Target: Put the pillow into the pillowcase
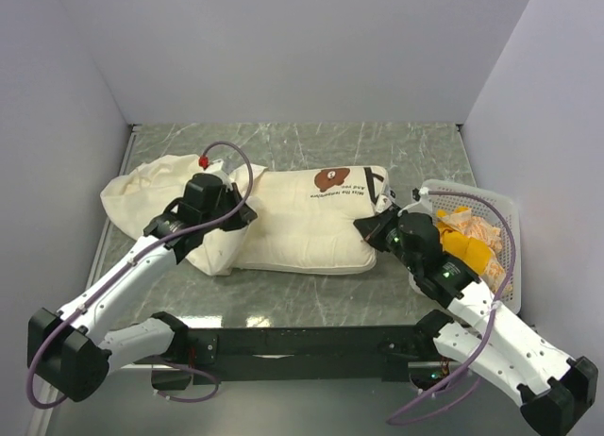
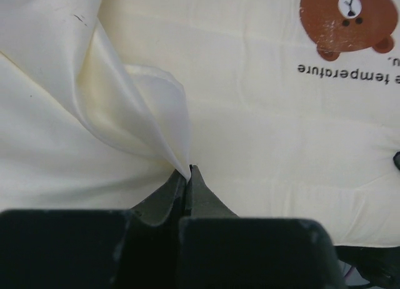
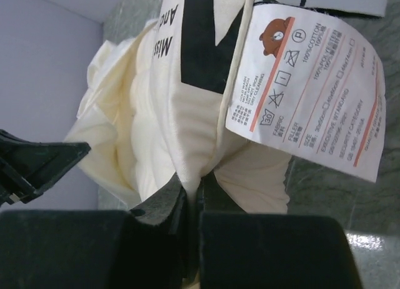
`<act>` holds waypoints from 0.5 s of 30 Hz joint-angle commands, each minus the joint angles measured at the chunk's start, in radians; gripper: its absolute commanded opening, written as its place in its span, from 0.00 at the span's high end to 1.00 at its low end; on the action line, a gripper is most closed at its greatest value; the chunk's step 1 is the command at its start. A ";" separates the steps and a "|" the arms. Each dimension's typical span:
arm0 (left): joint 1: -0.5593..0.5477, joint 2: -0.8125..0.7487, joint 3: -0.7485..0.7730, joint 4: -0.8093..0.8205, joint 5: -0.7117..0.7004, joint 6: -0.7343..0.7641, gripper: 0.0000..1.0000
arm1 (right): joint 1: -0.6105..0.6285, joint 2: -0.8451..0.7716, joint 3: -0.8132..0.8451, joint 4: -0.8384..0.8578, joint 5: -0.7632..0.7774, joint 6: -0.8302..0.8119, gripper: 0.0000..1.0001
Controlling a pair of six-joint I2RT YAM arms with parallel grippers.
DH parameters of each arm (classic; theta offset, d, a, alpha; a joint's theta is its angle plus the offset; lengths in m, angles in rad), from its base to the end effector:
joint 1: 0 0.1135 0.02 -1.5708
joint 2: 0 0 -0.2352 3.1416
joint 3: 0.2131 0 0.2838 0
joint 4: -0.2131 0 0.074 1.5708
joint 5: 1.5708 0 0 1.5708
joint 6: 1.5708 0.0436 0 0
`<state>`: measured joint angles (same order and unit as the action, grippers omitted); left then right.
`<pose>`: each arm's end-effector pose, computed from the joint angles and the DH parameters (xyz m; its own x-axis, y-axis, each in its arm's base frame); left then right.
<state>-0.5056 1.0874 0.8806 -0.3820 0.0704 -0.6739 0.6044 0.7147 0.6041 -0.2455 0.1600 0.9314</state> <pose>0.2541 -0.1442 0.2583 -0.7131 -0.3167 -0.6254 0.1143 0.8277 -0.5495 0.1968 0.1275 0.2559 -0.5228 0.6018 -0.6038 -0.0312 0.6943 0.7190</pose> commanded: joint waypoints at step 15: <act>-0.243 -0.023 -0.147 0.115 -0.199 -0.223 0.95 | 0.253 0.236 -0.081 0.143 0.161 0.122 1.00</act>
<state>-0.7288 1.0946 0.7551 -0.3428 -0.0517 -0.7746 0.8482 0.9451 0.5507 -0.2188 0.3378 1.0100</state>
